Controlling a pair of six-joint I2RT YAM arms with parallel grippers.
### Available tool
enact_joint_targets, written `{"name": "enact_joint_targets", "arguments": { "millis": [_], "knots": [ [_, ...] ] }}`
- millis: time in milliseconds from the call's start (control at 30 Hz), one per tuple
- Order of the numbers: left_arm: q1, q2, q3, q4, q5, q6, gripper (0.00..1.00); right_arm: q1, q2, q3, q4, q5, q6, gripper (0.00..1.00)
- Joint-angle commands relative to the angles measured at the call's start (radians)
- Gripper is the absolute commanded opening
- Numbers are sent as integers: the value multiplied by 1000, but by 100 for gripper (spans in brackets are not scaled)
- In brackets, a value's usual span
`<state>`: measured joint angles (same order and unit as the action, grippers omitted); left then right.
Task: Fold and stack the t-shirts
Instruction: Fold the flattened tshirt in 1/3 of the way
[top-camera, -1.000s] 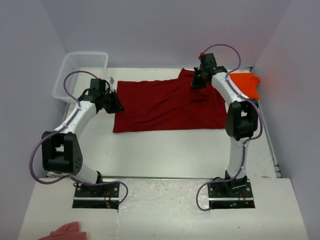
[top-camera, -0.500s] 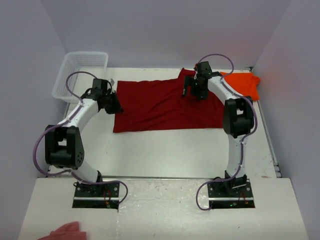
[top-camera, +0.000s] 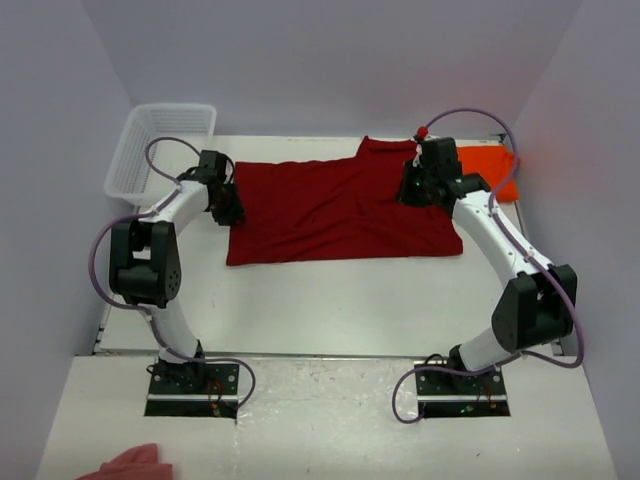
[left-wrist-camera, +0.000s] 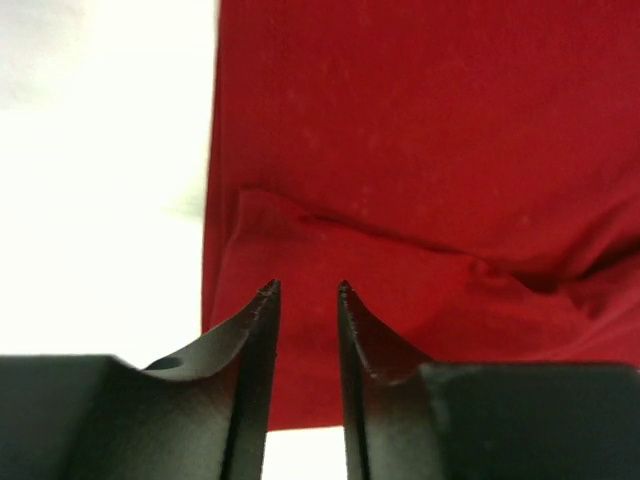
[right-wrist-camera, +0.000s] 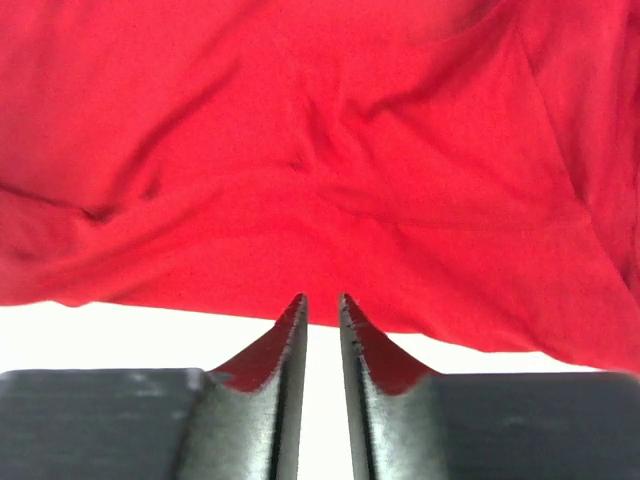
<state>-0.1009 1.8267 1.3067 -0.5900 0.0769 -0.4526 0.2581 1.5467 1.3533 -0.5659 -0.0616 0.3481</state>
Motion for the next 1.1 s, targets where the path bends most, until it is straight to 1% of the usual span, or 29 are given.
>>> {"name": "enact_joint_targets", "arguments": {
  "millis": [0,33,67,133,233,500,667,767,800,833,867,933,967,1067],
  "knots": [
    [-8,20,72,-27,-72,2,34,3,-34,-74,34,17,-17,21],
    [-8,23,77,-28,-72,2,37,3,-42,-80,34,20,-15,23],
    [-8,26,77,-30,-112,-1,39,3,-43,-91,32,19,-15,24],
    [-8,37,81,-33,-124,-1,42,3,-49,-98,40,-13,-9,25],
    [-8,66,103,-56,-150,-1,43,4,-74,-123,66,-53,2,26],
    [-8,146,152,-68,-163,0,43,4,-119,-161,86,-52,0,27],
    [-10,161,152,-67,-170,0,40,4,-119,-169,90,-52,-3,27],
    [-8,167,154,-65,-172,3,31,4,-119,-174,100,-61,-1,27],
    [-8,169,154,-65,-175,3,24,4,-116,-174,100,-64,-1,27],
    [-8,171,154,-65,-174,3,20,4,-114,-175,100,-63,-1,27],
    [-8,172,154,-64,-174,3,14,4,-114,-178,100,-64,-1,27],
    [-8,171,149,-62,-174,2,6,4,-114,-184,104,-61,-1,27],
    [-8,169,147,-60,-172,2,0,4,-112,-186,104,-63,-1,27],
    [-8,149,135,-54,-167,-1,0,4,-103,-187,107,-63,-1,27]
  ]
}}
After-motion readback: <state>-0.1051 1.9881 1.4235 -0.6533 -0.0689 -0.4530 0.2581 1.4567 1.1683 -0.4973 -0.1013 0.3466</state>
